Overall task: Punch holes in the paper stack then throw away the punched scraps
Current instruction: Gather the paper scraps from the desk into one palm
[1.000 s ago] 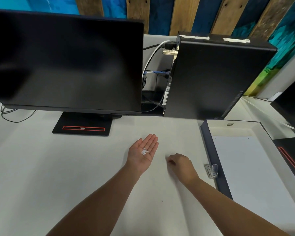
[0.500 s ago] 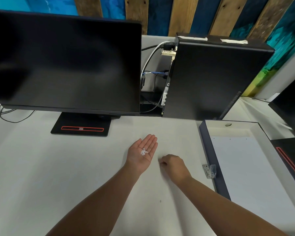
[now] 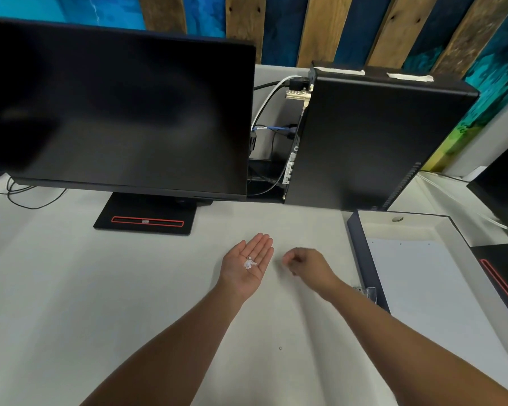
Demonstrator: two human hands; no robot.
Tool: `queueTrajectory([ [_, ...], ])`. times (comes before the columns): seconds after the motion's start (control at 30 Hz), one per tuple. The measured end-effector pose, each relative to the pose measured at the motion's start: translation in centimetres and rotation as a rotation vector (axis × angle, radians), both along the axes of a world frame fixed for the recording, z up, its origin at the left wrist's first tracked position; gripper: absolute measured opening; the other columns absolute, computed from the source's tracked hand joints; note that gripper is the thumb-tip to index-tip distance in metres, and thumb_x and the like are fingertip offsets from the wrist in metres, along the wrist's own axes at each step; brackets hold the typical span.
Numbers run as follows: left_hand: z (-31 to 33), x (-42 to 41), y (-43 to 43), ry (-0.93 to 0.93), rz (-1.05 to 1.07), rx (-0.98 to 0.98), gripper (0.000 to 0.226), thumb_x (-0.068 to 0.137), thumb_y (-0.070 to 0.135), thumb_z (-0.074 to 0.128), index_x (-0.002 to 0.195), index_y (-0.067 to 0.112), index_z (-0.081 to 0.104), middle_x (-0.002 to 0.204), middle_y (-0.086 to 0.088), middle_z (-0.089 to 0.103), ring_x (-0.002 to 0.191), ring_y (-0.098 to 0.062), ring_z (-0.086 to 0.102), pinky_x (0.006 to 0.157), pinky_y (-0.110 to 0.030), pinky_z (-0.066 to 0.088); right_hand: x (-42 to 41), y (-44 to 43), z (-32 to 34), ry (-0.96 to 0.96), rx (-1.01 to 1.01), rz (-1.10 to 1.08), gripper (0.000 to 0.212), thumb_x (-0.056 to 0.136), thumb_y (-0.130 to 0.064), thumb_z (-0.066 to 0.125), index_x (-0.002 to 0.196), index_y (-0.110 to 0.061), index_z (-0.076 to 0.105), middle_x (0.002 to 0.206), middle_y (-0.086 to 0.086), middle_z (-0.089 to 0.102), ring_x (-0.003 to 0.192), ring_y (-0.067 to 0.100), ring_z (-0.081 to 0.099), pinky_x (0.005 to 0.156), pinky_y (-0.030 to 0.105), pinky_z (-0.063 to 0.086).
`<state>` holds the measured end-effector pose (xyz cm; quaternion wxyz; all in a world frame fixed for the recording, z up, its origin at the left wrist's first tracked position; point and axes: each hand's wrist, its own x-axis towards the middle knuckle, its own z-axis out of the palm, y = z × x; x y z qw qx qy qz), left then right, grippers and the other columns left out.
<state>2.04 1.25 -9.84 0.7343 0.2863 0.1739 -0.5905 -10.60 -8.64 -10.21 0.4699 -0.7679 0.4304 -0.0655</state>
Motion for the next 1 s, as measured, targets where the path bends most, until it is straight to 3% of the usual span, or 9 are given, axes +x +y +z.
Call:
queueTrajectory([
  [0.1,-0.1,-0.2,-0.1,-0.006,-0.001,0.011,0.039,0.101,0.020,0.035,0.109,-0.006,0.062,0.107,-0.020,0.070,0.107,-0.028,0.063,0.099,-0.038,0.046,1.0,0.0,3.5,-0.099,0.094,0.049,0.016,0.090,-0.012,0.057,0.076,-0.012,0.065,0.069,0.000,0.059,0.062,0.010,0.051,0.066,0.022,0.045],
  [0.23,0.1,-0.8,-0.6,-0.029,0.001,0.033,0.038,0.101,0.020,0.034,0.103,-0.003,0.064,0.088,-0.017,0.075,0.092,-0.023,0.068,0.086,-0.034,0.053,3.1,1.0,5.9,-0.076,0.041,0.161,0.018,0.089,-0.007,0.056,0.076,-0.013,0.067,0.072,-0.001,0.068,0.063,0.004,0.062,0.066,0.015,0.050],
  [0.33,0.4,-1.0,-0.8,-0.038,-0.010,0.050,0.037,0.101,0.021,0.033,0.097,0.000,0.063,0.075,-0.011,0.074,0.069,-0.017,0.072,0.068,-0.027,0.059,4.1,1.6,5.9,-0.003,-0.066,0.207,0.020,0.082,0.002,0.054,0.080,-0.008,0.071,0.083,0.009,0.074,0.076,0.018,0.069,0.076,0.028,0.055],
  [0.53,0.3,-0.5,-0.9,-0.040,-0.032,0.035,0.039,0.101,0.021,0.030,0.107,0.001,0.063,0.086,-0.011,0.076,0.092,-0.020,0.065,0.082,-0.026,0.050,4.8,2.0,5.7,0.076,-0.124,0.184,0.022,0.077,0.001,0.058,0.070,-0.012,0.073,0.068,-0.013,0.064,0.071,0.014,0.062,0.076,0.030,0.055],
  [0.67,0.4,-0.5,-0.8,-0.046,-0.017,0.027,0.038,0.101,0.021,0.032,0.105,0.000,0.064,0.086,-0.012,0.076,0.079,-0.019,0.072,0.071,-0.027,0.059,5.0,1.7,5.5,0.068,-0.101,0.135,0.016,0.071,0.001,0.062,0.063,-0.011,0.070,0.077,-0.004,0.073,0.070,0.015,0.068,0.073,0.031,0.058],
  [0.73,0.3,-0.6,-0.8,-0.033,-0.007,0.021,0.038,0.101,0.021,0.033,0.104,0.000,0.064,0.086,-0.012,0.076,0.073,-0.019,0.073,0.067,-0.026,0.060,4.8,1.6,5.7,0.058,-0.109,0.127,0.018,0.073,0.001,0.061,0.062,-0.010,0.069,0.066,-0.009,0.069,0.065,0.006,0.066,0.065,0.019,0.053],
  [0.8,0.2,-0.5,-0.9,-0.021,-0.005,0.016,0.038,0.100,0.021,0.034,0.103,0.000,0.065,0.086,-0.012,0.075,0.079,-0.019,0.070,0.067,-0.027,0.060,4.5,1.6,6.0,0.058,-0.129,0.124,0.031,0.080,-0.002,0.055,0.057,-0.020,0.065,0.056,-0.015,0.062,0.053,-0.007,0.059,0.051,0.005,0.041],
  [0.93,0.2,-0.5,-0.9,-0.023,-0.010,-0.001,0.039,0.101,0.021,0.034,0.106,-0.002,0.065,0.091,-0.016,0.074,0.087,-0.023,0.069,0.066,-0.031,0.060,4.0,1.1,5.7,0.007,-0.086,0.088,0.026,0.086,-0.008,0.049,0.073,-0.015,0.070,0.067,-0.005,0.068,0.065,0.005,0.063,0.060,0.018,0.049],
  [1.0,0.2,-0.5,-0.9,-0.037,-0.017,-0.002,0.039,0.101,0.022,0.033,0.108,-0.002,0.063,0.094,-0.016,0.074,0.091,-0.024,0.070,0.075,-0.034,0.057,3.6,0.8,5.4,-0.033,-0.046,0.059,0.020,0.085,-0.006,0.053,0.080,-0.015,0.070,0.069,-0.005,0.067,0.068,0.009,0.062,0.060,0.017,0.047],
])
